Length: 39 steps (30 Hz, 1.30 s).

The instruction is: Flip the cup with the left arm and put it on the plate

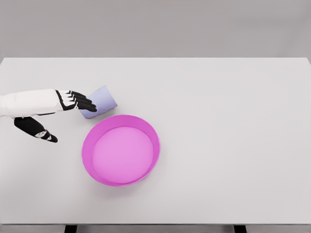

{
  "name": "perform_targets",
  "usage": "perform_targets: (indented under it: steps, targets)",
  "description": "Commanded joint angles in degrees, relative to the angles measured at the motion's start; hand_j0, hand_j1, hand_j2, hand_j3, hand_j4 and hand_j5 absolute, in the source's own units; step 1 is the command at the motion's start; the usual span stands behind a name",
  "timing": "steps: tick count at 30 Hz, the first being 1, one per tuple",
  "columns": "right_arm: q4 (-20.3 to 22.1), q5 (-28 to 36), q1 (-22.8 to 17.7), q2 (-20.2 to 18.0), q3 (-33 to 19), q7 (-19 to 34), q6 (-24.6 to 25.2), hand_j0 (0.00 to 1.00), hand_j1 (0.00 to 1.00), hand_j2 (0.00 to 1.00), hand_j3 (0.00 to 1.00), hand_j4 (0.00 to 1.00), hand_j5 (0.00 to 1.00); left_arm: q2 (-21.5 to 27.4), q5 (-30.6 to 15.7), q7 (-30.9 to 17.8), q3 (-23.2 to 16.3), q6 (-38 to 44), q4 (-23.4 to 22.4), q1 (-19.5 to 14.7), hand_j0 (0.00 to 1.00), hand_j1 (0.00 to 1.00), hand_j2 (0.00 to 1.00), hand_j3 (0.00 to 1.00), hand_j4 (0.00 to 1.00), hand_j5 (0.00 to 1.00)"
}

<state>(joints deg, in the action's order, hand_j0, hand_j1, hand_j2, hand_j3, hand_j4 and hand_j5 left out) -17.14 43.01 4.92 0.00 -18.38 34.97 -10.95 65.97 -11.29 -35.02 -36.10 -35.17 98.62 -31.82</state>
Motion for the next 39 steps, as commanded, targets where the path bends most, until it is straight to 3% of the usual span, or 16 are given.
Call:
perform_targets:
  steps: [1, 4, 9, 14, 16, 18, 20, 24, 27, 29, 31, 33, 35, 37, 39]
  targets:
    - [0.09, -0.03, 0.00, 0.00, 0.01, 0.03, -0.03, 1.00, 1.00, 1.00, 1.00, 1.00, 1.00, 0.57, -0.75, 0.02, -0.11, 0.17, 0.00, 0.00, 1.00, 1.00, 1.00, 1.00, 1.00, 1.00]
    - [-0.08, -0.03, 0.00, 0.00, 0.10, 0.03, -0.03, 1.00, 1.00, 1.00, 1.00, 1.00, 1.00, -0.31, -3.21, 0.02, -0.20, 0.17, 0.08, -0.26, 1.00, 1.00, 1.00, 1.00, 1.00, 1.00]
    - [-0.08, -0.03, 0.00, 0.00, 0.10, 0.03, -0.03, 1.00, 1.00, 1.00, 1.00, 1.00, 1.00, -0.66, -15.07, 0.02, -0.20, 0.17, 0.52, 0.18, 1.00, 1.00, 1.00, 1.00, 1.00, 1.00]
    - [-0.08, -0.03, -0.09, 0.00, 0.10, 0.03, -0.03, 1.00, 1.00, 1.00, 1.00, 1.00, 1.00, -1.36, -15.69, 0.02, -0.20, 0.17, 0.35, -0.53, 1.00, 1.00, 1.00, 1.00, 1.00, 1.00]
    - [0.00, -0.03, 0.00, 0.00, 0.10, 0.03, 0.05, 1.00, 1.00, 1.00, 1.00, 1.00, 1.00, -4.79, -15.60, 5.21, -0.02, 0.17, 1.84, -0.35, 1.00, 1.00, 1.00, 1.00, 1.00, 1.00]
    - [-0.08, -0.03, -0.09, 0.00, 0.10, 0.03, -0.03, 1.00, 1.00, 1.00, 1.00, 1.00, 1.00, -7.08, -15.34, 21.73, -0.11, 9.40, 1.93, 0.35, 1.00, 1.00, 1.00, 1.00, 1.00, 1.00]
    - [-0.08, -0.03, -0.09, 0.00, 0.10, 0.03, -0.03, 1.00, 1.00, 1.00, 1.00, 1.00, 1.00, -7.17, -16.04, 26.49, -0.02, 15.91, 1.75, -0.53, 1.00, 1.00, 1.00, 1.00, 1.00, 1.00]
    - [0.00, -0.03, 0.00, 0.00, 0.10, 0.03, -0.03, 1.00, 1.00, 1.00, 1.00, 1.00, 1.00, -9.19, -13.06, 26.76, -0.29, 36.92, 1.49, 0.00, 1.00, 1.00, 1.00, 1.00, 1.00, 1.00]
    - [0.00, -0.03, 0.00, 0.00, 0.10, 0.03, -0.03, 1.00, 1.00, 1.00, 1.00, 1.00, 1.00, -8.49, -5.32, 24.65, -0.99, 37.98, 1.66, 0.79, 1.00, 1.00, 1.00, 1.00, 1.00, 1.00]
    - [-0.08, -0.03, -0.09, 0.00, 0.10, 0.03, 0.06, 1.00, 1.00, 1.00, 1.00, 1.00, 1.00, -8.31, -4.97, 21.05, -0.81, 40.26, 2.02, 0.44, 1.00, 1.00, 1.00, 1.00, 1.00, 1.00]
    - [0.00, -0.03, 0.00, 0.00, 0.10, 0.03, -0.03, 1.00, 1.00, 1.00, 1.00, 1.00, 1.00, -8.92, -3.21, 20.52, -0.90, 41.41, 2.19, 0.44, 1.00, 1.00, 1.00, 1.00, 1.00, 1.00]
    - [0.00, -0.03, 0.00, 0.00, 0.10, 0.03, -0.03, 1.00, 1.00, 1.00, 1.00, 1.00, 1.00, -10.33, -4.44, 19.03, -0.82, 46.06, 2.46, 0.61, 1.00, 1.00, 1.00, 1.00, 1.00, 1.00]
    - [0.00, -0.03, 0.00, 0.00, 0.10, 0.03, -0.03, 1.00, 1.00, 1.00, 1.00, 1.00, 1.00, -11.21, -7.42, 18.06, -0.81, 46.42, 2.46, 0.70, 1.00, 1.00, 1.00, 1.00, 1.00, 1.00]
    - [0.00, -0.03, -0.09, 0.00, 0.10, 0.03, 0.05, 1.00, 1.00, 1.00, 1.00, 1.00, 1.00, -11.91, -13.40, 18.41, -0.81, 46.42, 2.46, 0.70, 1.00, 1.00, 1.00, 1.00, 1.00, 1.00]
    - [0.00, -0.03, 0.00, 0.00, 0.10, 0.03, 0.05, 1.00, 1.00, 1.00, 1.00, 1.00, 1.00, -12.70, -14.46, 18.32, -0.81, 46.15, 2.46, 0.53, 1.00, 1.00, 1.00, 1.00, 1.00, 1.00]
